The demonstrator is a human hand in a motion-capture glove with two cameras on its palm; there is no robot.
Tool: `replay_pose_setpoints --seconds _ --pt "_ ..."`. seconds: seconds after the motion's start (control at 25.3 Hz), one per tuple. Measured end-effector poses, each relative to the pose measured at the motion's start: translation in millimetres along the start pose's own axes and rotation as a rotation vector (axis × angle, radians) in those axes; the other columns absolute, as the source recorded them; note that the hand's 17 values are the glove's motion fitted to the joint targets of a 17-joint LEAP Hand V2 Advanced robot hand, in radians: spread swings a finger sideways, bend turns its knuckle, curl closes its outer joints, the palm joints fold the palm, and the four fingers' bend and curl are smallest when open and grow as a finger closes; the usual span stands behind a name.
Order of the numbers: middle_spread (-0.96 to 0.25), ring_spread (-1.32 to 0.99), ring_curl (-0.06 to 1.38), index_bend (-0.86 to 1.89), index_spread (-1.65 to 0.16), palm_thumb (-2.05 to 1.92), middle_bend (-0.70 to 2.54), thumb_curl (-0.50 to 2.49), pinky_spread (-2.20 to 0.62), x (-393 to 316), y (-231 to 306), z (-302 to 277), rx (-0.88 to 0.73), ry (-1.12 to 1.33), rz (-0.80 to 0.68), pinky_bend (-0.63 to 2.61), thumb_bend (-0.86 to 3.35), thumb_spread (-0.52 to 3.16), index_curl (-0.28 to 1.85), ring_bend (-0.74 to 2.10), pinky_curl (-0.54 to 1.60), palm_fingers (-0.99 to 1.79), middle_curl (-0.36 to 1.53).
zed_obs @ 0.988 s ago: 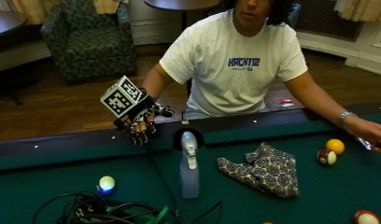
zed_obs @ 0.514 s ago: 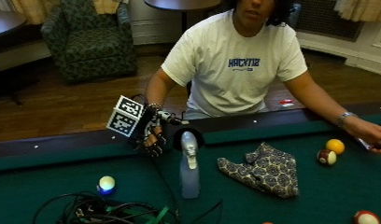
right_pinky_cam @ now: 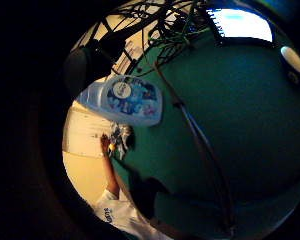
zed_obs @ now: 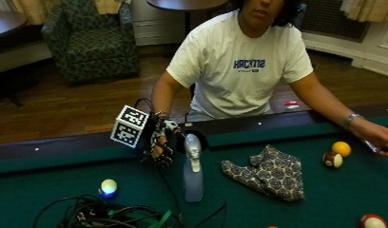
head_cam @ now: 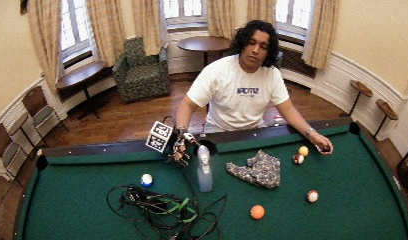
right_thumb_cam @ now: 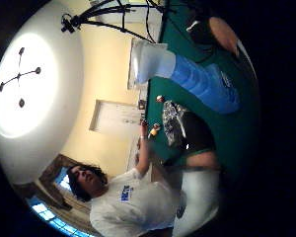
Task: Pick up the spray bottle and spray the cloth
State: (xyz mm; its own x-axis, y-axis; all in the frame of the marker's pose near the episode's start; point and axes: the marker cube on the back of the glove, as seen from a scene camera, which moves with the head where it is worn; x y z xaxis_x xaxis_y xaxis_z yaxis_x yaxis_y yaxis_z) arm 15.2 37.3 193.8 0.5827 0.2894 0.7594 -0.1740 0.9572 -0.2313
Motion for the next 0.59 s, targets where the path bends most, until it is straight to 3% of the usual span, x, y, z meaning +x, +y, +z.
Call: replay_pose_setpoints --seconds 0.28,0.59 --pt "-0.16 -0.13 0.33 0.14 -0.38 0.88 0.20 0.39 0.08 -2.9 -13.3 5.9 0.018 -0.043 0.009 0.33 0.09 1.08 0.28 0.40 0.33 0.85 0.34" --pt "-0.22 -0.19 0.39 0.20 -0.32 0.95 0.29 0.44 -0.20 -5.1 -20.8 6.9 0.107 -0.062 0.014 0.48 0.05 0.94 0.33 0.47 0.40 1.34 0.40"
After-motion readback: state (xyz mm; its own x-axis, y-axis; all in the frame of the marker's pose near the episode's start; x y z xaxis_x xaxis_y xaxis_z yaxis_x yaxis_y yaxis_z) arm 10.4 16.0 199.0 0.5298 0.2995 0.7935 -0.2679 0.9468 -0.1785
